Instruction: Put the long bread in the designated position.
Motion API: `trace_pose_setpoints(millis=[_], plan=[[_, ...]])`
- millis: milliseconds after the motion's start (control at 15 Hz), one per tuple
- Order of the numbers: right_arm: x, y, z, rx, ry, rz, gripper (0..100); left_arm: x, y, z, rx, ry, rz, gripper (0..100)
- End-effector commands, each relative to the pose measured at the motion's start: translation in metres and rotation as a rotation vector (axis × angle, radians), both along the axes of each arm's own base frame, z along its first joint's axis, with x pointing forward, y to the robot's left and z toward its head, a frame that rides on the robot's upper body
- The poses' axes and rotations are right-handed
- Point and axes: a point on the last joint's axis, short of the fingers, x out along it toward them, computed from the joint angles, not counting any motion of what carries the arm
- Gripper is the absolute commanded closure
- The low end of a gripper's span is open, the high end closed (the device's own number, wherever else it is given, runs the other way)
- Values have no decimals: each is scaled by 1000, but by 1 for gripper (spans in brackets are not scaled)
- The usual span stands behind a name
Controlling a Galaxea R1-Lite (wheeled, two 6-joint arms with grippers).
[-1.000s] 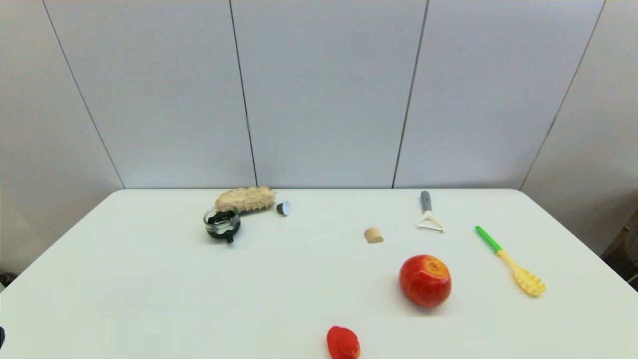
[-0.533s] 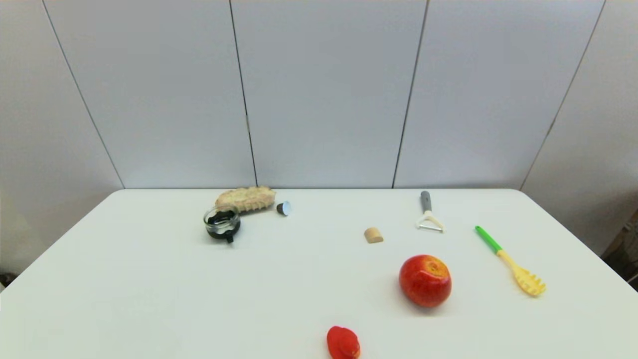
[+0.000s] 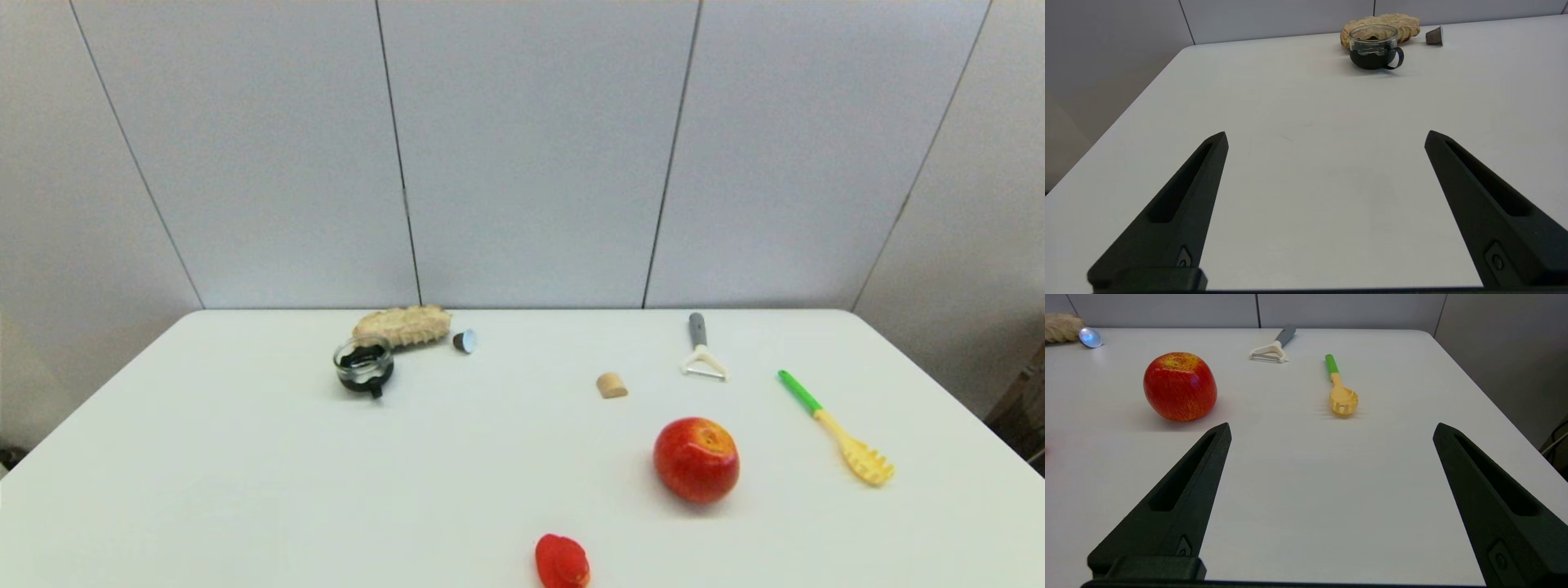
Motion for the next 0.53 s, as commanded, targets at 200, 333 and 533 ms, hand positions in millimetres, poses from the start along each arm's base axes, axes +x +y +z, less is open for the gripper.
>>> trace_pose_setpoints(millis=[200,333,533], plan=[[0,0,0,0,-1,0,0,0,0,0,-100,2,7,0],[0,0,0,0,1,0,0,0,0,0,-104,1,7,0],[0,0,0,0,-1,0,0,0,0,0,-88,2,4,0]])
